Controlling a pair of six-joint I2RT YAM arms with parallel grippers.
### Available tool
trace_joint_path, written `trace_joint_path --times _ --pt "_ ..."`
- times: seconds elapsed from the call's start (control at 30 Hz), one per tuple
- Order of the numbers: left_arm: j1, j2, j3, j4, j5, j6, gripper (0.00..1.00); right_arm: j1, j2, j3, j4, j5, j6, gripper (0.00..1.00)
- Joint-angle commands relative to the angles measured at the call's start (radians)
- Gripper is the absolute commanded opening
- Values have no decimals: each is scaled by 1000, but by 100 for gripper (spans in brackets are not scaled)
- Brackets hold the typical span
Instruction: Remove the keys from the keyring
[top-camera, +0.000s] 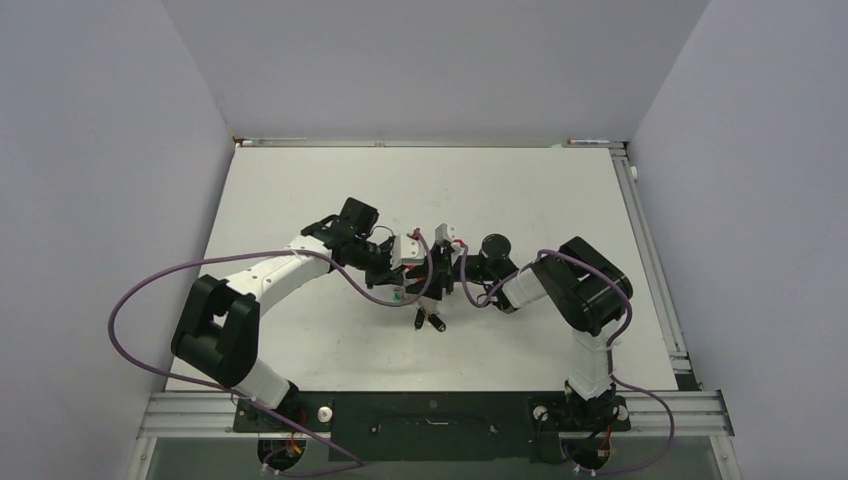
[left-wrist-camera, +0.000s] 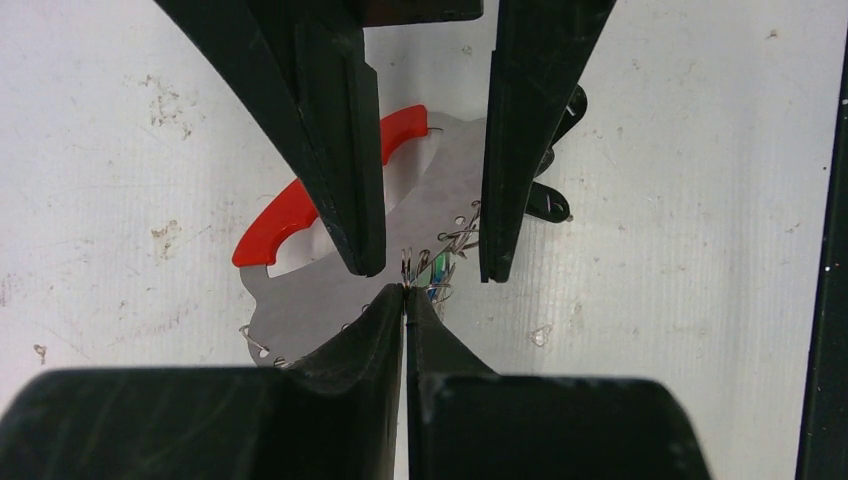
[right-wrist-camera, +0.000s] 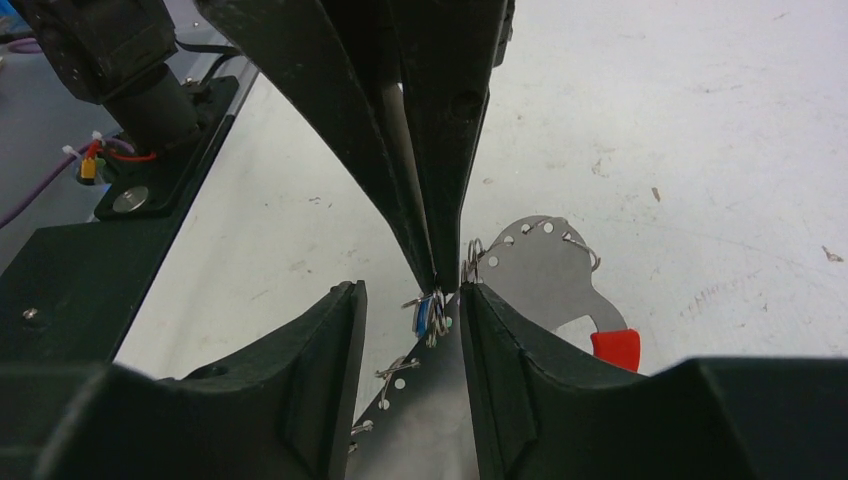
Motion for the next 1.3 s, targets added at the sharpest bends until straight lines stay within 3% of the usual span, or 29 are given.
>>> trace_joint_path --times 0.0,0.23,0.33,0.57,0.7,0.83,0.97,1.27 --pt "-24 10 68 -52 -20 68 0 13 -78 41 -162 -17 -150 40" --pt "-46 14 92 -92 -44 102 0 20 -94 57 -256 -1 -216 33" --pt "-52 17 103 -102 -49 108 0 23 -96 67 -271 -1 -221 24" --pt "-60 22 117 -110 -53 110 0 37 -102 79 -340 14 -273 19" --pt "-70 27 117 -111 -59 113 0 38 -106 80 -339 19 -274 6" --pt "-50 32 129 -99 -35 52 0 30 -116 73 -334 31 -268 5" --pt "4 23 102 -50 53 -33 15 12 -115 48 -205 29 -159 5" --pt "116 -29 -10 177 192 -291 34 8 -100 -17 19 70 -37 5"
